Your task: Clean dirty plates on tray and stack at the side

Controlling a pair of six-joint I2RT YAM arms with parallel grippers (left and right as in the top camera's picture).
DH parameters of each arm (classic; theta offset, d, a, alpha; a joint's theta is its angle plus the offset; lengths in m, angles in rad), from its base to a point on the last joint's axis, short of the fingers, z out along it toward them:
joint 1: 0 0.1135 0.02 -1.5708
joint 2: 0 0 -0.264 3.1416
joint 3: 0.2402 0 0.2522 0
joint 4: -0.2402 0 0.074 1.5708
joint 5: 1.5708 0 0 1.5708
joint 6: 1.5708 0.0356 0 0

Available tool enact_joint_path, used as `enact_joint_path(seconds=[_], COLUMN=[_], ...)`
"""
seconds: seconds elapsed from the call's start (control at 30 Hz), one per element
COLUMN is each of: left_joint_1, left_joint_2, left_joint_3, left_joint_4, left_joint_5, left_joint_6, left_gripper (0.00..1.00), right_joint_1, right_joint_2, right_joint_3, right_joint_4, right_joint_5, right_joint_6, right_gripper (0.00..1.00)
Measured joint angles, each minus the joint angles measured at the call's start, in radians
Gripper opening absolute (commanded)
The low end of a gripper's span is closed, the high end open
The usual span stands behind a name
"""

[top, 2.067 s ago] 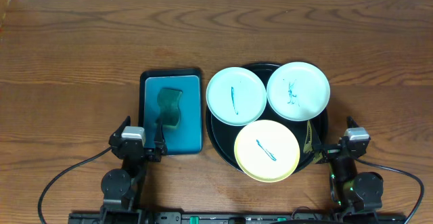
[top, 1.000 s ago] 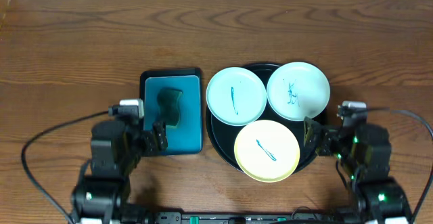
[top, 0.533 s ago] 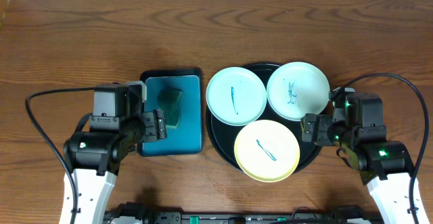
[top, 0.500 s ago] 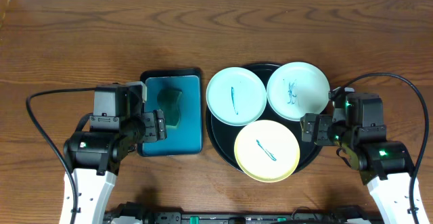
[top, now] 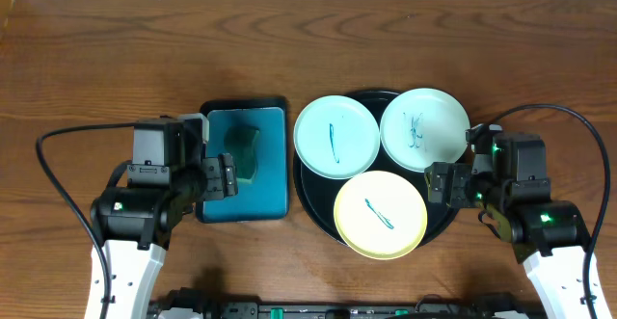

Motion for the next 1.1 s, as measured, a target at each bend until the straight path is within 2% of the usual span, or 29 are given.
enact_joint_path(seconds=[1.1], left_joint_1=[0.000], left_joint_2=[0.011], left_joint_3=[0.000], left_joint_4=[0.083], left_joint_5=[-0.001], left_joint_6=[0.000], left_gripper=[0.81], right_joint_1=[0.000], right_joint_2=[0.000], right_joint_3=[0.000], right_joint_4=[0.000], right_joint_5=[-0.017], right_joint_6=[0.000], right_gripper=[0.99])
